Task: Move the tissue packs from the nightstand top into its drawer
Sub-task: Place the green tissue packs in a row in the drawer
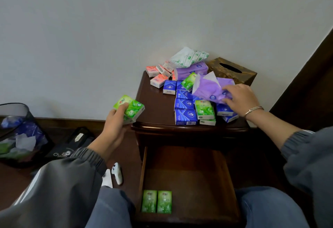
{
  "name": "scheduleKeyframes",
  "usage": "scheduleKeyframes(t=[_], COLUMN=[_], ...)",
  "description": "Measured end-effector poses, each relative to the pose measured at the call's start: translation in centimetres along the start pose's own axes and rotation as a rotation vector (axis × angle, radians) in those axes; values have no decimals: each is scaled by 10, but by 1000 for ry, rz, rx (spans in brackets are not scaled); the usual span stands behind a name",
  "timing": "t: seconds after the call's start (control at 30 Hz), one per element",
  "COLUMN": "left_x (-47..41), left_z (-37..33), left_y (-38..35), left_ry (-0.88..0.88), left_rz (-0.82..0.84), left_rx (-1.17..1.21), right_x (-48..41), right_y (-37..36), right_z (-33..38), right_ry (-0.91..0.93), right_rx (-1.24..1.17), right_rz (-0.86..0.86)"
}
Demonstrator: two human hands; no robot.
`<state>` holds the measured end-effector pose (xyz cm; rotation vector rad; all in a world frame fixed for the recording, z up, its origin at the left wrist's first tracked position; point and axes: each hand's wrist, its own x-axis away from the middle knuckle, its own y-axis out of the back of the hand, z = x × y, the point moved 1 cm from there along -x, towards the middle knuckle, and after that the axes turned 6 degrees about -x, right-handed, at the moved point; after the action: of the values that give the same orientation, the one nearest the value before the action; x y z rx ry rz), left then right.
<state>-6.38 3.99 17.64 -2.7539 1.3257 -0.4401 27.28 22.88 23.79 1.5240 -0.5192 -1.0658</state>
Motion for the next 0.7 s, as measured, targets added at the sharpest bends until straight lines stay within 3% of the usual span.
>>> scheduleKeyframes(t=[0.17, 0.23, 0.37, 0.53, 0.6, 0.7], left_x=[0, -3, -4, 0, 2, 3], left_z=[-6, -5, -7, -13, -14, -11], left_y=[33, 46, 63, 79, 85, 90], left_ry=[-1, 5, 14, 23, 28, 28], left_rz=[-34, -65, -122, -195, -201, -175], left_rx=[127, 146, 207, 217, 197, 176], right_x=[11, 10, 5, 2, 10, 25], right_y=[22, 31, 22, -34, -56, -64], right_z=[34, 72, 173, 258, 265, 257], right_ry=[47, 117, 231, 96, 33, 36], right_rx=[-342, -417, -336, -107, -95, -144], right_rz=[-500, -578, -485, 51, 183, 64])
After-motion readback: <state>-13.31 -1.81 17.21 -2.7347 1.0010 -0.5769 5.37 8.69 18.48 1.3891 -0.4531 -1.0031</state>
